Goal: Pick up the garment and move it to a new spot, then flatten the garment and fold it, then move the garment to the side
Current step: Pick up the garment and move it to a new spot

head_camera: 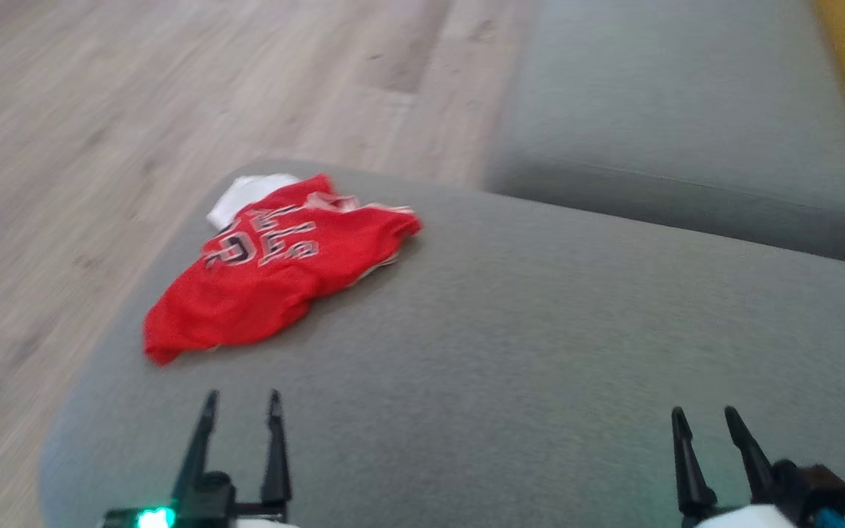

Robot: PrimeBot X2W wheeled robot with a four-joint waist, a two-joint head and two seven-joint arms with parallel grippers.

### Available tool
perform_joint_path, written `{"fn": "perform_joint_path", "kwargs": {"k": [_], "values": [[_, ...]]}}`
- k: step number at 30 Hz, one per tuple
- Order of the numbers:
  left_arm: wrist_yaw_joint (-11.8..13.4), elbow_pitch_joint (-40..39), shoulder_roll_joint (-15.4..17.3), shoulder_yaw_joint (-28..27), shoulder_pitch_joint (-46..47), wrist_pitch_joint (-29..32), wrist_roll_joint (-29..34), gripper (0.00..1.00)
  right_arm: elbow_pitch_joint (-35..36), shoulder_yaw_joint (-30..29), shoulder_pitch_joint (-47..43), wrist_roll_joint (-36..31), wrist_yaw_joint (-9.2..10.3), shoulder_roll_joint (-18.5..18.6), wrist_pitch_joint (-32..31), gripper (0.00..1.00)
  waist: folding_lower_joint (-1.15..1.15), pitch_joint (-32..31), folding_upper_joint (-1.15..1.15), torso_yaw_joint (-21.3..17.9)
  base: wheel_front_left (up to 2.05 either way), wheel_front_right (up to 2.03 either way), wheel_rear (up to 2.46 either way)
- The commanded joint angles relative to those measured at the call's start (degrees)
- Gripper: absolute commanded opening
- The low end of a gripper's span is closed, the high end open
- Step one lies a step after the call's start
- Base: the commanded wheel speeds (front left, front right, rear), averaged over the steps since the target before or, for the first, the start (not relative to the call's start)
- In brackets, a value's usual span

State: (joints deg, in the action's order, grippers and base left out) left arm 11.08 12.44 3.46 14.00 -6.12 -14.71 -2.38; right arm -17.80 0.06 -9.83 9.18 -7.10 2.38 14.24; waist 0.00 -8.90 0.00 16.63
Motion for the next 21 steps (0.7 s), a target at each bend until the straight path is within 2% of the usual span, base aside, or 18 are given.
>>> {"fn": "perform_joint_path", "kwargs": {"k": [1, 6, 11, 17, 21], "values": [[0.52, -2.47, 0.2, -3.1, 3.1, -0.29, 0.39, 1.0, 1.72, 1.69, 4.45, -0.07, -0.39, 0.5, 0.75, 1.0, 0.0, 2.52, 0.0, 5.26, 0.0, 0.0, 0.0], [1.74, -4.87, 0.18, -6.2, 2.43, -0.29, -0.04, 1.0, 1.56, 1.9, 6.96, -0.47, -0.39, 0.5, 0.75, 1.0, 0.0, 5.31, 0.0, 7.83, 0.0, 0.0, 0.0], [1.24, -7.36, 0.36, -7.94, 3.3, -0.29, 0.04, 1.0, 1.81, 0.8, 6.53, -0.92, -0.39, 0.5, 0.75, 1.0, 0.0, 6.36, 0.0, 8.63, 0.0, 0.0, 0.0], [-0.71, -10.1, 2.39, -8.78, 10.43, -0.29, 1.16, 1.0, 2.88, -0.84, 6.37, -3.38, -0.39, 0.5, 0.75, 1.0, 0.0, 10.63, 0.0, 7.13, 0.0, 0.0, 0.0], [-3.58, -9.04, 5.0, -8.99, 21.31, -0.29, 1.46, 1.0, 4.66, -1.38, 8.8, -6.07, -0.39, 1.71, 0.75, 1.0, 0.0, 17.46, 0.0, 5.1, 0.0, 0.0, 0.0]]}}
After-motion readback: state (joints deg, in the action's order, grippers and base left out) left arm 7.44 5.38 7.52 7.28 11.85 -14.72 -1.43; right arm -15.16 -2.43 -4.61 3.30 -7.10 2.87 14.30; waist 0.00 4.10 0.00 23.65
